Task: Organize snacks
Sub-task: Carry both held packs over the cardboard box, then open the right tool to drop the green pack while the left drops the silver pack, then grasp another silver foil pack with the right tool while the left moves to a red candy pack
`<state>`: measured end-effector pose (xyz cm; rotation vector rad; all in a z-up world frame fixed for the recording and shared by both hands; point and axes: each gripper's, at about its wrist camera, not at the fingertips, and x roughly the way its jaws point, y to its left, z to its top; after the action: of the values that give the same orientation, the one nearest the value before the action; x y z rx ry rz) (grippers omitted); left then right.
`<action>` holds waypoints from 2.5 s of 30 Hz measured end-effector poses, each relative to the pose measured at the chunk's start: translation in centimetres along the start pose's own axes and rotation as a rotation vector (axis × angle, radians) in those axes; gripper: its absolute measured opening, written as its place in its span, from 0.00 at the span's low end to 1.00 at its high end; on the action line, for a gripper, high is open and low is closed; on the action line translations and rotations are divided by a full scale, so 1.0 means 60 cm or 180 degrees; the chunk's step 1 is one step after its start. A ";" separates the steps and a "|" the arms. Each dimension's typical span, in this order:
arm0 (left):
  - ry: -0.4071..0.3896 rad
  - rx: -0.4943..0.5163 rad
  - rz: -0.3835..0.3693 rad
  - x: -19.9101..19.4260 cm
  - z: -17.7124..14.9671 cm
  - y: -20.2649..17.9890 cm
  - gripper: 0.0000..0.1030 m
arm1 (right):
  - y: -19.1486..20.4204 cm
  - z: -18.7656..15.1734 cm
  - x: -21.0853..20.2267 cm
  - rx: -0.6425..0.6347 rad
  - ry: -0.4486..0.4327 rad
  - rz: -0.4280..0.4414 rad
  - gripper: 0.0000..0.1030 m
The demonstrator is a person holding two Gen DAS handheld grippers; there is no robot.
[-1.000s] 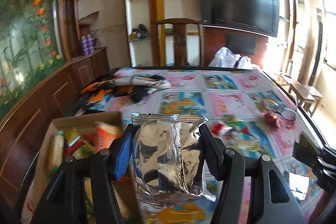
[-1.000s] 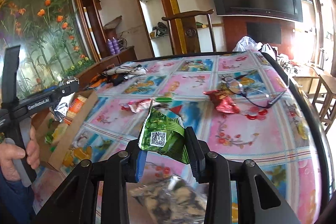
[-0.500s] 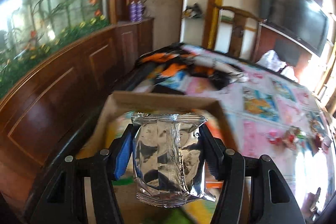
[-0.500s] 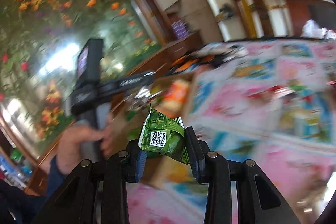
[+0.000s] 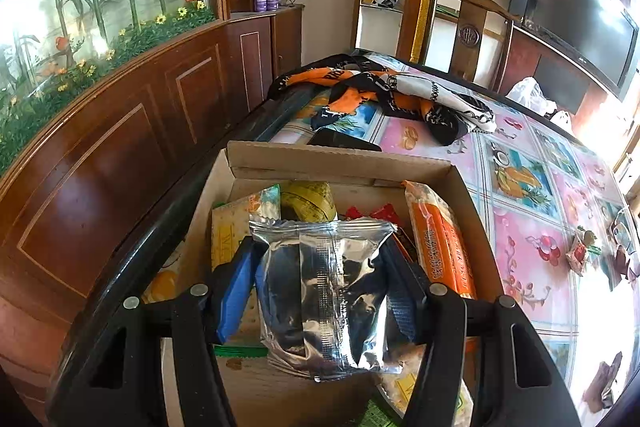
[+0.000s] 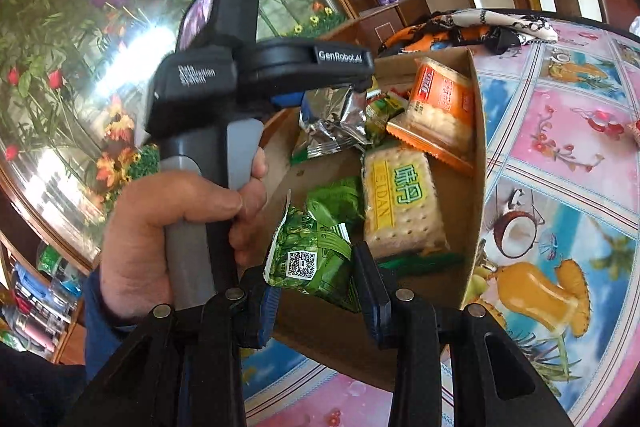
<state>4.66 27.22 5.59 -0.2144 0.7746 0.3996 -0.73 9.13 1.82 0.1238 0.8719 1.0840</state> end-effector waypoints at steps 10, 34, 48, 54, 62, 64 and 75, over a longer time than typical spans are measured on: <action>0.0003 -0.0001 -0.0008 0.001 0.002 -0.001 0.58 | 0.005 0.001 0.006 -0.0100 -0.0002 -0.0090 0.38; -0.0327 -0.0054 -0.0159 -0.040 0.006 -0.009 0.71 | 0.009 0.004 -0.056 -0.0231 -0.0317 -0.0187 0.51; -0.0612 0.0080 -0.0452 -0.079 0.001 -0.038 0.77 | -0.105 0.004 -0.221 0.0298 -0.0879 -0.0526 0.65; -0.0741 0.0356 -0.0522 -0.094 -0.007 -0.070 0.77 | -0.199 -0.025 -0.327 0.0666 -0.1056 -0.0889 0.71; -0.0853 0.0657 -0.0682 -0.115 -0.021 -0.110 0.81 | -0.299 -0.074 -0.391 0.0972 -0.0661 -0.1155 0.79; -0.0875 0.0735 -0.0729 -0.122 -0.026 -0.122 0.84 | -0.321 -0.085 -0.390 0.1073 -0.0480 -0.1023 0.79; -0.0559 0.0909 -0.1049 -0.143 -0.039 -0.182 0.86 | -0.277 -0.117 -0.347 0.0334 0.0245 -0.1192 0.80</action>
<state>2.30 14.25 10.54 -0.0357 0.6012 -0.0064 2.78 -18.19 0.64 0.0044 0.9763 0.6973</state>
